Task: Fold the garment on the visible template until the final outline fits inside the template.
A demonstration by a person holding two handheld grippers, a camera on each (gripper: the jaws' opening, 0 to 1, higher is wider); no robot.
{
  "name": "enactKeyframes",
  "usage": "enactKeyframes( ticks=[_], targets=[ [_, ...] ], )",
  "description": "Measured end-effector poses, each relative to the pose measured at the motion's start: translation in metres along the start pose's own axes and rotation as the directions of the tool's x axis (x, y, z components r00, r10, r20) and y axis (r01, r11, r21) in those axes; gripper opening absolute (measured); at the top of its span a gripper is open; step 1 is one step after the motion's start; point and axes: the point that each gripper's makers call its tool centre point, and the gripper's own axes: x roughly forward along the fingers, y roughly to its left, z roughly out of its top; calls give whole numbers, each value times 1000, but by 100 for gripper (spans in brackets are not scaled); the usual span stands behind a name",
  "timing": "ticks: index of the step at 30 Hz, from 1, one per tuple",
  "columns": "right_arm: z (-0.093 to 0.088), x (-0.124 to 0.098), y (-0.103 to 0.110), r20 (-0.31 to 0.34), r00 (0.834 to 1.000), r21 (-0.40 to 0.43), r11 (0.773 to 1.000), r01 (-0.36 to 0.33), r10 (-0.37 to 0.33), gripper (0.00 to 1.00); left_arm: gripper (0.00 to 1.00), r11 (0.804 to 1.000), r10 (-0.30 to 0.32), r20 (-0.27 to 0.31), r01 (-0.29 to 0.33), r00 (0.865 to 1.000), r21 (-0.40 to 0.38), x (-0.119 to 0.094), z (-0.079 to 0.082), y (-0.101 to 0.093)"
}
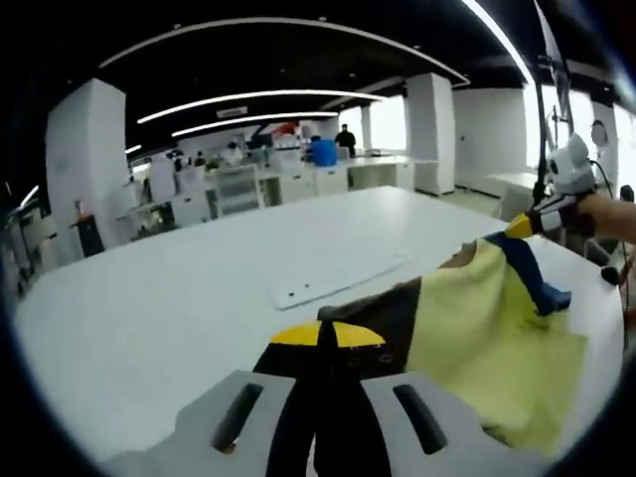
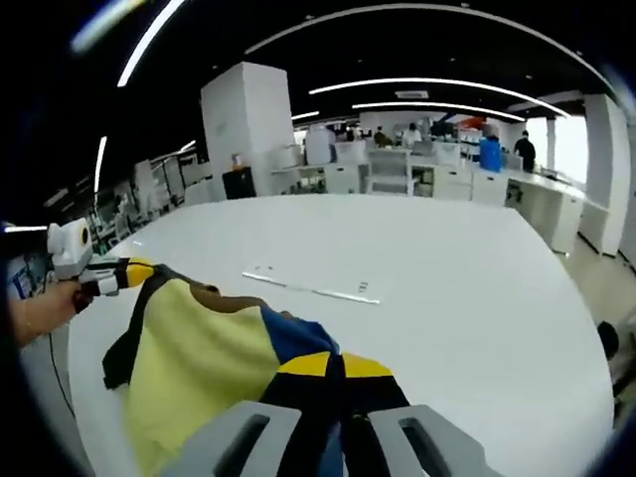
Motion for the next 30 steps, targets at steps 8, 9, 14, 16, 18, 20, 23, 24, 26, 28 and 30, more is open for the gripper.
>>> enactKeyframes(
  ticks=[8, 9, 14, 16, 18, 20, 23, 24, 26, 28, 30],
  targets=[
    [-25, 36, -15, -73, 997, 51, 998, 33, -29, 0, 0, 999, -10, -108, 13, 994, 34, 38, -32, 5],
    [-27, 38, -16, -81, 996, 59, 998, 37, -32, 0, 0, 999, -12, -118, 17, 993, 36, 42, -35, 6],
    [-40, 52, -24, -118, 992, 71, 996, 50, -42, 0, 0, 997, -34, -175, 46, 984, 62, 58, -51, 4],
    [-44, 56, -27, -132, 990, 69, 996, 55, -46, 0, 0, 996, -38, -191, 53, 981, 74, 62, -56, 4],
    [-47, 60, -30, -143, 988, 70, 996, 61, -51, 0, 0, 995, -38, -212, 57, 976, 85, 66, -62, 4],
    [-49, 63, -31, -149, 988, 68, 996, 61, -50, 0, 0, 993, -40, -221, 62, 974, 97, 69, -64, 4],
    [-52, 69, -35, -157, 986, 64, 996, 63, -53, 0, 0, 990, -33, -233, 63, 972, 124, 73, -68, 6],
    [-53, 70, -35, -162, 985, 69, 996, 64, -52, 0, 0, 989, -29, -240, 62, 970, 132, 74, -70, 7],
    [-55, 72, -36, -170, 984, 76, 995, 67, -53, 0, 0, 986, -11, -260, 53, 966, 158, 77, -75, 10],
    [-56, 72, -37, -174, 983, 77, 995, 67, -53, 0, 0, 983, -8, -256, 55, 967, 176, 79, -76, 12],
    [-56, 73, -38, -178, 983, 71, 996, 60, -47, 0, 1, 984, -1, -258, 47, 966, 174, 77, -76, 14]
  ],
)
